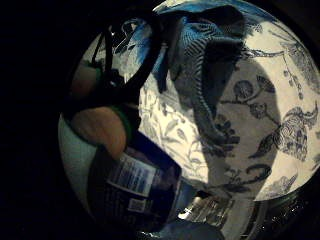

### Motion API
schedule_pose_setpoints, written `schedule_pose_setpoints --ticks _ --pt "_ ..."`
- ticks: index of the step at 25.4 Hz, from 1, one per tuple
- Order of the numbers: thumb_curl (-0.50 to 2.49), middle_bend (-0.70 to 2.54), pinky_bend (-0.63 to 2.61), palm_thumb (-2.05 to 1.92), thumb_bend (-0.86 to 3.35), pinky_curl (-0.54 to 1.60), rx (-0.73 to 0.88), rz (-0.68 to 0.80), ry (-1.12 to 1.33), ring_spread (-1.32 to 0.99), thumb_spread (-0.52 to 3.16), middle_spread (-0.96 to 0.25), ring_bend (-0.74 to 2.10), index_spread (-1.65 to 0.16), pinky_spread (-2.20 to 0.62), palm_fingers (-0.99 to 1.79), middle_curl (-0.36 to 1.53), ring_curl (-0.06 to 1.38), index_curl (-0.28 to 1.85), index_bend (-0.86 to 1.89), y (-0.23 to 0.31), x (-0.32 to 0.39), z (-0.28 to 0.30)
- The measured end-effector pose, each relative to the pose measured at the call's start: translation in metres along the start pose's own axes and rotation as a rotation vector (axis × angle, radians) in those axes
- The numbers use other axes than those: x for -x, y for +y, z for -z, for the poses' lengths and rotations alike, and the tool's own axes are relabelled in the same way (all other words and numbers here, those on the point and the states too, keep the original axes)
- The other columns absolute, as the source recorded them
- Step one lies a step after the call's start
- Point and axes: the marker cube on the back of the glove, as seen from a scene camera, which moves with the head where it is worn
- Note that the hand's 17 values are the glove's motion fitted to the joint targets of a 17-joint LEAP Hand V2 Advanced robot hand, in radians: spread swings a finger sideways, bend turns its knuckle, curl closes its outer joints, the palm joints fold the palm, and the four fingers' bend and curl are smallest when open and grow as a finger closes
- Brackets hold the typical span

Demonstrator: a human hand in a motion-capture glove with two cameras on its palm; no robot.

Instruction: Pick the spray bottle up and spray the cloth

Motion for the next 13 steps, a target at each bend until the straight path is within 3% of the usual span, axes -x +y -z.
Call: schedule_pose_setpoints --ticks 13 --pt "0.27 0.29 0.29 0.41 -0.02 0.37 -0.041 0.024 -0.036 0.03 1.13 -0.03 0.52 -0.18 0.23 1.07 0.46 0.41 0.26 0.10 -0.002 0.012 -0.015"
